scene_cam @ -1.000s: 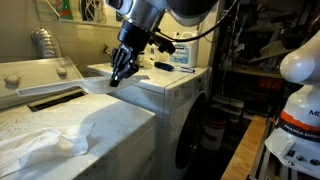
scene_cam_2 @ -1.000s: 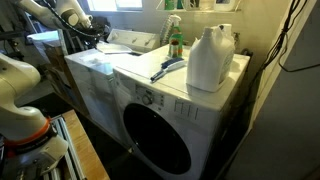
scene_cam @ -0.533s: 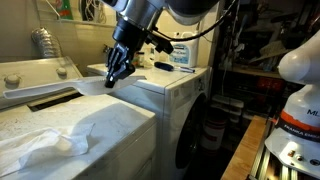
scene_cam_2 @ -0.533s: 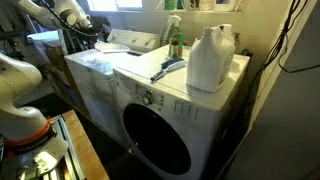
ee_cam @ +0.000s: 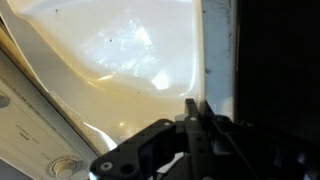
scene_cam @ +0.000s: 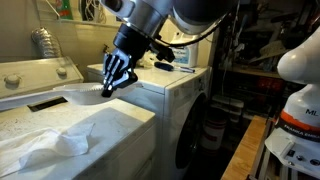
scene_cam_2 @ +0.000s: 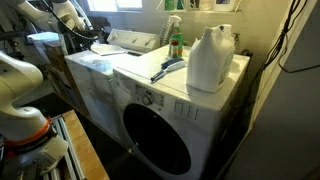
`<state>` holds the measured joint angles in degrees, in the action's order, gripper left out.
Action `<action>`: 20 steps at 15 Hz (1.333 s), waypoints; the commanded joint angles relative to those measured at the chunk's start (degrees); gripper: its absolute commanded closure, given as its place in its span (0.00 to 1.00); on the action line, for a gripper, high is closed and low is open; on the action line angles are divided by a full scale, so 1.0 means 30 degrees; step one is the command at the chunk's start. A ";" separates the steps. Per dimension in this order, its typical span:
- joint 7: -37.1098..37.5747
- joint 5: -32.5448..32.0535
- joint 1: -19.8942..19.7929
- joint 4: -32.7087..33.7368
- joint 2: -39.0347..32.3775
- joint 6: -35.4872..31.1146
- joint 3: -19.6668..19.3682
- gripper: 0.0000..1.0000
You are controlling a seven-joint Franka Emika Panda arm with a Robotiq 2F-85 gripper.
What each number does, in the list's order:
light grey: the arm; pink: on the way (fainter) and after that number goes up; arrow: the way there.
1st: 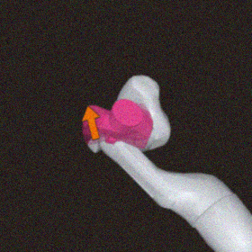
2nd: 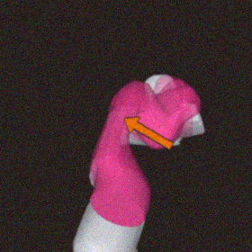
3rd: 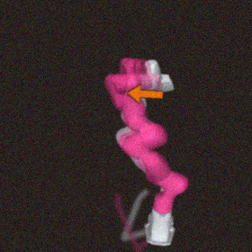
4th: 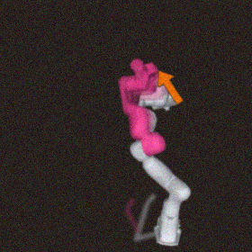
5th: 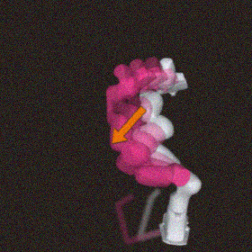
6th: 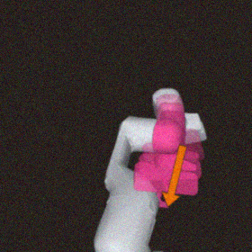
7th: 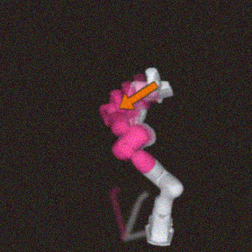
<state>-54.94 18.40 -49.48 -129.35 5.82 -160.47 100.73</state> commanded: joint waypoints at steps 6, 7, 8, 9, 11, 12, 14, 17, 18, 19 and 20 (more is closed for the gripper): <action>-0.3051 0.1993 -0.2837 -0.2362 -0.0178 -0.3977 0.2801 0.98; -0.3457 0.2335 -0.3185 -0.2445 -0.0179 -0.4427 0.3299 0.98; -0.3925 0.2710 -0.3546 -0.2491 -0.0246 -0.4821 0.3861 0.98; -0.4429 0.3056 -0.3927 -0.2489 -0.0322 -0.5133 0.4443 0.98; -0.5249 0.3932 -0.4828 -0.2314 -0.0102 -0.5223 0.5647 0.98; -0.5624 0.4501 -0.5325 -0.2199 0.0094 -0.5063 0.6224 0.98; -0.6733 0.6020 -0.6422 -0.1964 0.0276 -0.4730 0.7446 0.98; -0.8858 0.8931 -0.8266 -0.1208 0.1105 -0.4367 0.9237 0.98; -0.9680 1.0008 -0.8944 -0.0837 0.1415 -0.4157 0.9861 0.98; -1.0507 1.1119 -0.9655 -0.0389 0.1906 -0.3926 1.0466 0.98; -1.1495 1.2304 -1.0409 0.0162 0.2428 -0.3684 1.1129 0.98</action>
<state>-82.31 46.50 -74.34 -133.61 7.94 -173.97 128.49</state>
